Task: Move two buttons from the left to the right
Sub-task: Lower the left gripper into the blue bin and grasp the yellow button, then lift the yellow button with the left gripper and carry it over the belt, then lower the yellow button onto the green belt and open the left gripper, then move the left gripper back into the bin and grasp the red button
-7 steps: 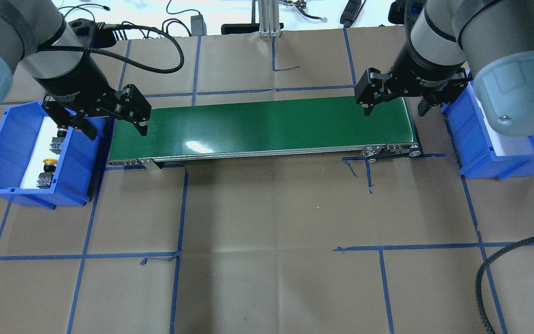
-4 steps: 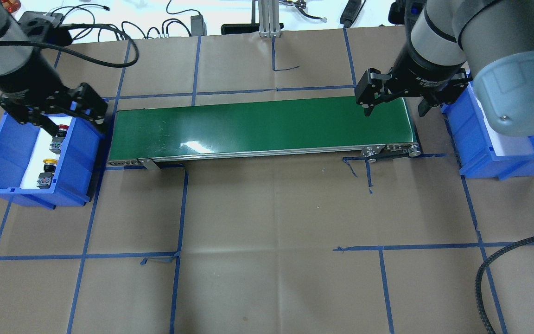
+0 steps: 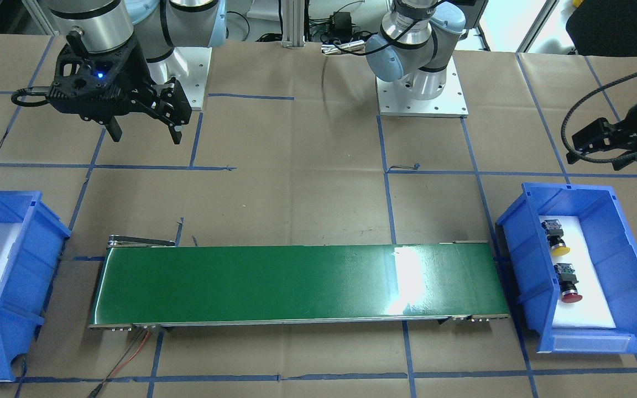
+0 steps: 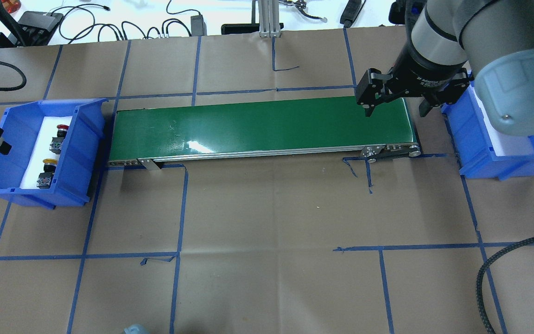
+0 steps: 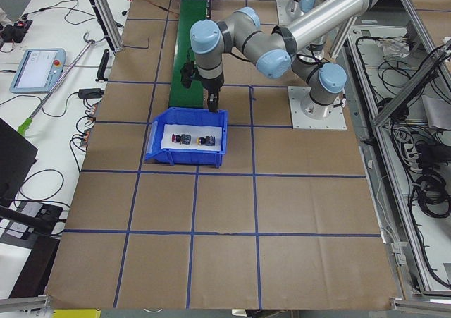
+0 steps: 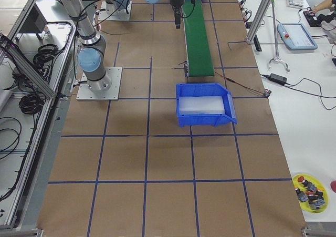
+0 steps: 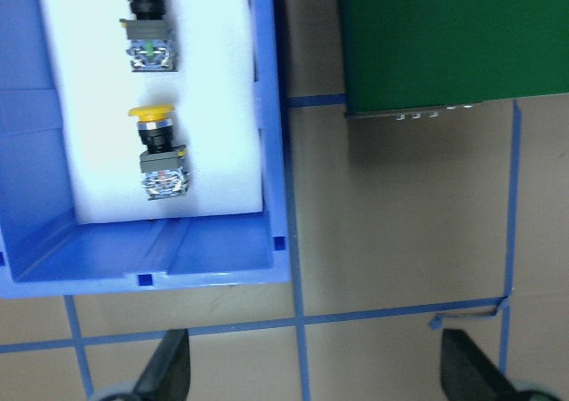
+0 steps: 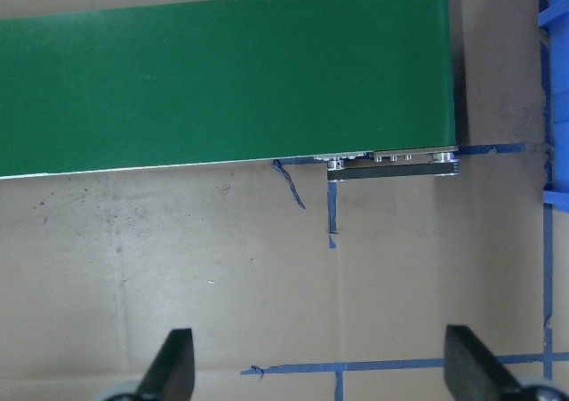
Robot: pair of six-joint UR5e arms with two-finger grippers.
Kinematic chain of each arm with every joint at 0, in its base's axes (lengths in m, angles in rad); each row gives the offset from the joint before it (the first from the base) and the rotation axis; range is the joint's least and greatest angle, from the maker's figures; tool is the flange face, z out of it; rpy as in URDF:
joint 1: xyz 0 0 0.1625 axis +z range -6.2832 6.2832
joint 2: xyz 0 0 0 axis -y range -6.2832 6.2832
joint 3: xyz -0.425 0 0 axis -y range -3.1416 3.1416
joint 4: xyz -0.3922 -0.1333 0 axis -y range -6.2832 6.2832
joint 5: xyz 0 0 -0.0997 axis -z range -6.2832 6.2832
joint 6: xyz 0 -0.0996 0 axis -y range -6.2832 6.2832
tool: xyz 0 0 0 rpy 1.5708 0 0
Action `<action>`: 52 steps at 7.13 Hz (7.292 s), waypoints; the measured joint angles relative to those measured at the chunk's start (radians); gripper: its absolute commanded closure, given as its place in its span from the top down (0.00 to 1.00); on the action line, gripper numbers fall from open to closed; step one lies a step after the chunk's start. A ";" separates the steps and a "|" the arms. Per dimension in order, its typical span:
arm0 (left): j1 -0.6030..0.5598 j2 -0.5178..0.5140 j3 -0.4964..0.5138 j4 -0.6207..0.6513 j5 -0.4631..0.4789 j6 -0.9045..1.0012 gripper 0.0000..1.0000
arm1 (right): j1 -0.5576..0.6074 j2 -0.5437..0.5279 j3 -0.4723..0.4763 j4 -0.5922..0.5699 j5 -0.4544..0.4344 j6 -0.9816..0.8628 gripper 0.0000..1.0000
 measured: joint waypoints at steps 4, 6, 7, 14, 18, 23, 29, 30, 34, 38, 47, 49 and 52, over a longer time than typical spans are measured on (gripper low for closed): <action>0.015 -0.097 -0.136 0.320 -0.005 0.014 0.99 | 0.001 -0.002 -0.005 0.033 -0.003 -0.001 1.00; 0.009 -0.142 -0.216 0.474 -0.009 0.010 0.99 | 0.001 0.000 -0.006 0.052 -0.005 -0.002 1.00; 0.008 -0.155 -0.243 0.516 -0.009 0.007 1.00 | 0.001 0.000 -0.006 0.054 -0.005 -0.006 1.00; -0.005 -0.228 -0.276 0.600 -0.013 0.000 0.73 | 0.001 0.008 -0.002 0.051 0.007 -0.003 1.00; -0.004 -0.233 -0.275 0.602 -0.013 0.000 0.02 | 0.001 0.009 -0.004 0.052 0.006 0.002 1.00; -0.008 -0.184 -0.151 0.474 -0.009 0.002 0.00 | 0.001 0.005 -0.005 0.051 0.007 0.002 1.00; -0.236 -0.126 0.171 0.070 0.001 -0.102 0.00 | 0.001 0.009 -0.006 0.050 0.007 0.002 1.00; -0.317 -0.129 0.171 0.072 0.000 -0.198 0.00 | 0.001 0.010 -0.006 0.050 0.007 0.002 1.00; -0.581 -0.193 0.134 0.158 0.002 -0.508 0.00 | 0.001 0.011 -0.005 0.050 0.007 0.003 1.00; -0.609 -0.282 0.039 0.324 0.002 -0.548 0.01 | 0.001 0.012 -0.002 0.049 0.007 0.002 1.00; -0.601 -0.193 0.106 0.269 0.002 -0.564 1.00 | 0.001 0.012 0.001 0.046 0.007 0.002 1.00; -0.580 -0.190 0.245 0.096 0.003 -0.559 1.00 | 0.001 0.012 0.001 0.045 0.007 0.002 1.00; -0.458 -0.196 0.295 0.023 -0.001 -0.488 1.00 | 0.002 0.014 0.002 0.044 0.008 0.002 1.00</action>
